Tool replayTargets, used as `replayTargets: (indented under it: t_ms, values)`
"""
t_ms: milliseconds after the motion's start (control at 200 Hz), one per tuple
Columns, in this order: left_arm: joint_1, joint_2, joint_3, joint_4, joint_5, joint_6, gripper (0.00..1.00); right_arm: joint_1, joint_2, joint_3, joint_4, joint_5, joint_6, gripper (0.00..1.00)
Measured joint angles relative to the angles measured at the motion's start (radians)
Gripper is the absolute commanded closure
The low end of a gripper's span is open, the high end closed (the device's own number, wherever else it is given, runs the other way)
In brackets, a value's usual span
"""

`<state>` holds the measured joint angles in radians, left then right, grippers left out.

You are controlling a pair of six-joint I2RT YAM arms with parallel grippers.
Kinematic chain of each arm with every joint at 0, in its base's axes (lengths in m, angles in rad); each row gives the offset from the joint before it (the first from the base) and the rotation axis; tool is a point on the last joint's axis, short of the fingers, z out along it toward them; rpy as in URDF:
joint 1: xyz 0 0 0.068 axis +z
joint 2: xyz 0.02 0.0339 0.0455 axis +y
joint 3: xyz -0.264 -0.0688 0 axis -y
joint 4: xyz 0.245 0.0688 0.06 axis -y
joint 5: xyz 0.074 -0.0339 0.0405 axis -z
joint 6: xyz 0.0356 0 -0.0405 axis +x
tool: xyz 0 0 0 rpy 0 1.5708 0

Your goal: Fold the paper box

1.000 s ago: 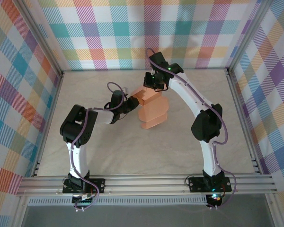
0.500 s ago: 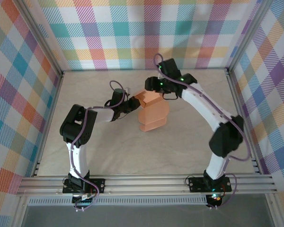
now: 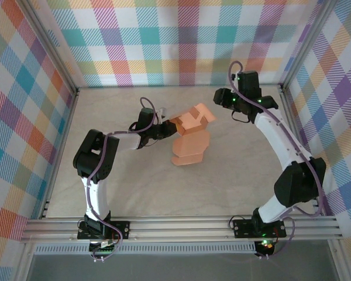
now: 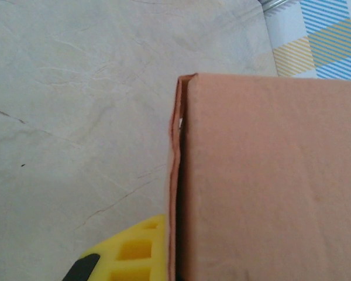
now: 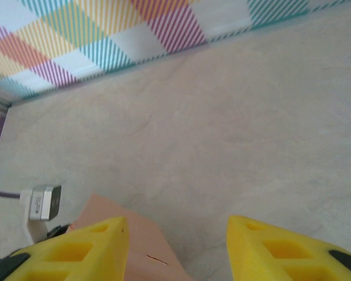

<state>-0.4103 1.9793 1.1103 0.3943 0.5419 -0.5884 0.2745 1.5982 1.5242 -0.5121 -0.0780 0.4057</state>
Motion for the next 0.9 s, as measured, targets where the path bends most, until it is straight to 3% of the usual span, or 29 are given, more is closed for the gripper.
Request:
replayTargets:
  t_ms: [215, 415, 650, 900]
  values:
    - [0.0, 0.0, 0.002, 0.003, 0.011, -0.014, 1.0, 0.011, 0.066, -0.003, 0.024, -0.195, -0.027, 0.54]
    - [0.0, 0.0, 0.016, -0.001, -0.001, -0.051, 1.0, 0.053, 0.074, -0.024, 0.031, -0.27, -0.066, 0.54]
    - [0.0, 0.0, 0.041, -0.028, -0.019, -0.095, 1.0, 0.103, 0.074, -0.056, 0.041, -0.256, -0.128, 0.54]
    - [-0.002, 0.0, 0.043, -0.076, -0.023, -0.099, 1.0, 0.158, 0.074, -0.072, 0.056, -0.147, -0.257, 0.55]
